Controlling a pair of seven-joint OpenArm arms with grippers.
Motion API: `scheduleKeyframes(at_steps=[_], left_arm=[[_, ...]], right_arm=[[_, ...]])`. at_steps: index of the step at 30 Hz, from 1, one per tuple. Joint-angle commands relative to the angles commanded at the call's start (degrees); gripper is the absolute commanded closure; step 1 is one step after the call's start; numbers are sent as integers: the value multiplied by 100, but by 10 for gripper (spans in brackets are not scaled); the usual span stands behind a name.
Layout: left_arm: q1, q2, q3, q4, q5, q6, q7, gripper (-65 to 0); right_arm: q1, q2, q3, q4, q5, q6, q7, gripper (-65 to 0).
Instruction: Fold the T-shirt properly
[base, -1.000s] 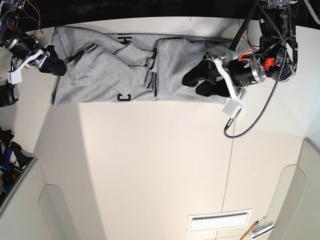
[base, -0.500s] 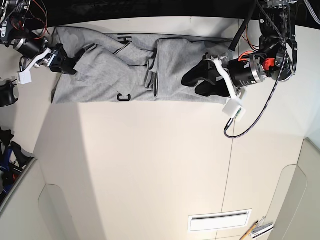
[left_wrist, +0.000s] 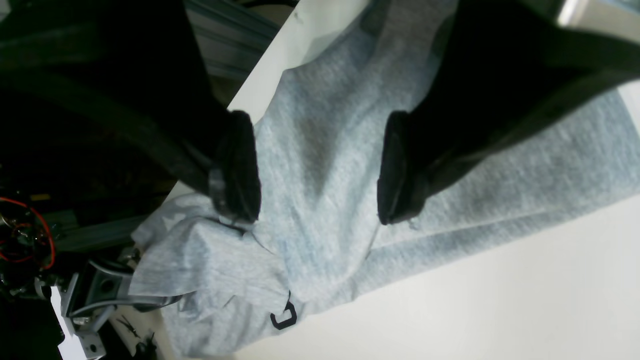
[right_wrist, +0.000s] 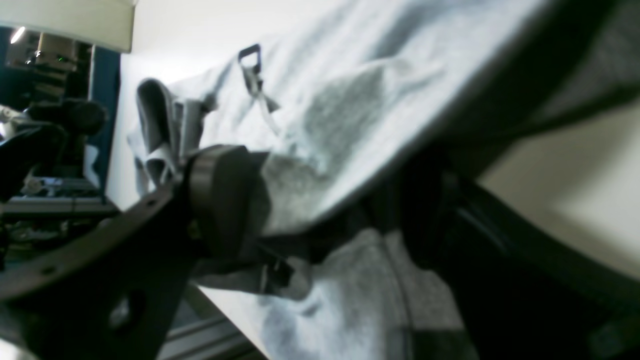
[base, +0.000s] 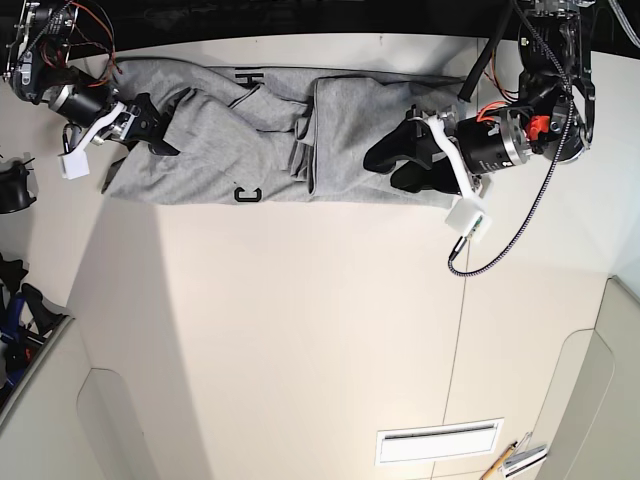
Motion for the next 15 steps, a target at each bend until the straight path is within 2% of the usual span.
scheduleKeyframes(at_steps=[2,7,12,15], left_arm=[[2,0,0,0,0,0,0,-410],[-2,0,0,0,-79,0,-2,-410],[-17,-17,-76,0,-210,0,2,-410],[-15,-17,-511,0,-210,0,76,-410]], right_arm=[[0,0,-70,2,-125,-46,90,-363],[72,4,-72,2,-487,-59,195,0],[308,72,-17,2,-793,-61,190,0],[413,278,74,17,-785,-66,190,0]])
